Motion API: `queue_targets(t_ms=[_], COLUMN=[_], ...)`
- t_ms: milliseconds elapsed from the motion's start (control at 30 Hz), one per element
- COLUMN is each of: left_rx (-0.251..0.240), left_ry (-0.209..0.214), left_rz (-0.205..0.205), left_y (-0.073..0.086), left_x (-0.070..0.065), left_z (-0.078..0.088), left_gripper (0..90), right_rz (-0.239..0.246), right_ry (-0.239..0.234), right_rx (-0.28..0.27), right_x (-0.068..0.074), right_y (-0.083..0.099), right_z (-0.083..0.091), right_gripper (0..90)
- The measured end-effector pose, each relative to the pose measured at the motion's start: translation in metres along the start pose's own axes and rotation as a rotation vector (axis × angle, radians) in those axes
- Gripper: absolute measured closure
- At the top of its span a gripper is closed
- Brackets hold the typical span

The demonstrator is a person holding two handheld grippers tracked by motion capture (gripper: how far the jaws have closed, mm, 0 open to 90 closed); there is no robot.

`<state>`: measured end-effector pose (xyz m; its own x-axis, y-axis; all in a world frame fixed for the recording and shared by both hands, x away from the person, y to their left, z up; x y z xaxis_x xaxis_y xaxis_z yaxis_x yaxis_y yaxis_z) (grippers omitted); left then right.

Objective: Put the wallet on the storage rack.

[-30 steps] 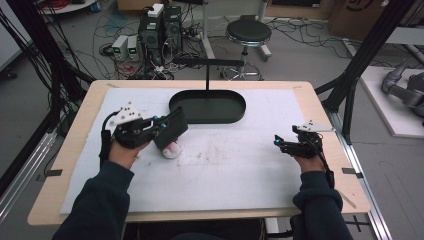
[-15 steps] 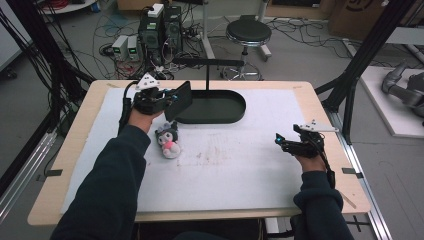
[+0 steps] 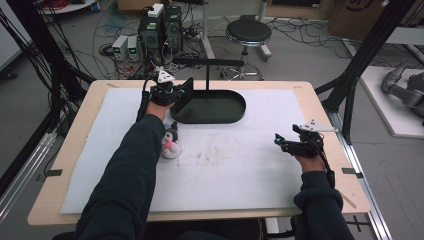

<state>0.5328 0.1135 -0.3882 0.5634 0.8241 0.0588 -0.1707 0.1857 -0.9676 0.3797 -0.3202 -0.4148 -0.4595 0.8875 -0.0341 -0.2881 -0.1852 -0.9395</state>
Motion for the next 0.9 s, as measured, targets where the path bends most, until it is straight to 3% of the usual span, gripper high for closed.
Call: queue_targets(t_ms=[267, 300, 400, 433, 467, 500, 533, 600, 667, 900], left_rx=[0.016, 0.043, 0.060, 0.055, 0.060, 0.061, 0.064, 0.060, 0.077, 0.089], left_ry=[-0.064, -0.073, -0.087, -0.096, -0.099, -0.083, -0.041, -0.033, -0.009, 0.027], left_rz=[-0.035, -0.072, -0.089, -0.083, -0.056, -0.010, 0.053, 0.053, 0.097, 0.124], left_y=[0.004, 0.008, 0.012, 0.013, 0.013, 0.014, 0.014, 0.015, 0.018, 0.020], left_x=[0.007, 0.007, 0.007, 0.006, 0.005, 0.004, 0.000, -0.002, -0.003, -0.009], left_z=[-0.023, -0.028, -0.032, -0.032, -0.033, -0.034, -0.033, -0.032, -0.027, -0.021], left_gripper=[78.6, 78.6, 78.4, 77.1, 69.4, 69.4, 54.9, 53.4, 52.0, 50.9], right_rz=[-0.005, -0.001, 0.000, 0.000, 0.002, 0.002, 0.003, 0.002, 0.003, 0.004], right_ry=[-0.005, -0.006, -0.004, -0.004, -0.004, -0.004, -0.006, -0.007, -0.008, -0.012], right_rx=[-0.001, 0.001, 0.001, 0.001, 0.001, 0.001, 0.000, 0.001, 0.001, -0.004], right_x=[-0.001, -0.001, -0.002, -0.002, -0.002, -0.002, -0.001, -0.001, 0.001, 0.003], right_y=[0.001, 0.001, 0.002, 0.002, 0.002, 0.002, 0.002, 0.002, 0.001, 0.001], right_z=[0.000, 0.000, 0.000, 0.000, 0.000, 0.000, 0.000, 0.000, 0.001, 0.003], right_gripper=[21.1, 21.1, 21.1, 21.2, 21.1, 21.1, 21.2, 21.2, 21.2, 21.2])
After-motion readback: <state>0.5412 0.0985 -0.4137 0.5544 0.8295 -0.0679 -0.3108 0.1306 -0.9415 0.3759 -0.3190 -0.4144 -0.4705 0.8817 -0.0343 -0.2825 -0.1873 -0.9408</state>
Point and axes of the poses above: each handheld gripper's, and its own axes: z roughly backward along the jaws, y roughly out of its underside, x roughly to its left, the point moved 3 cm from there along -z, roughly forward along the jaws, and after that the axes turned 11 degrees about -x, right-handed, at the moved point
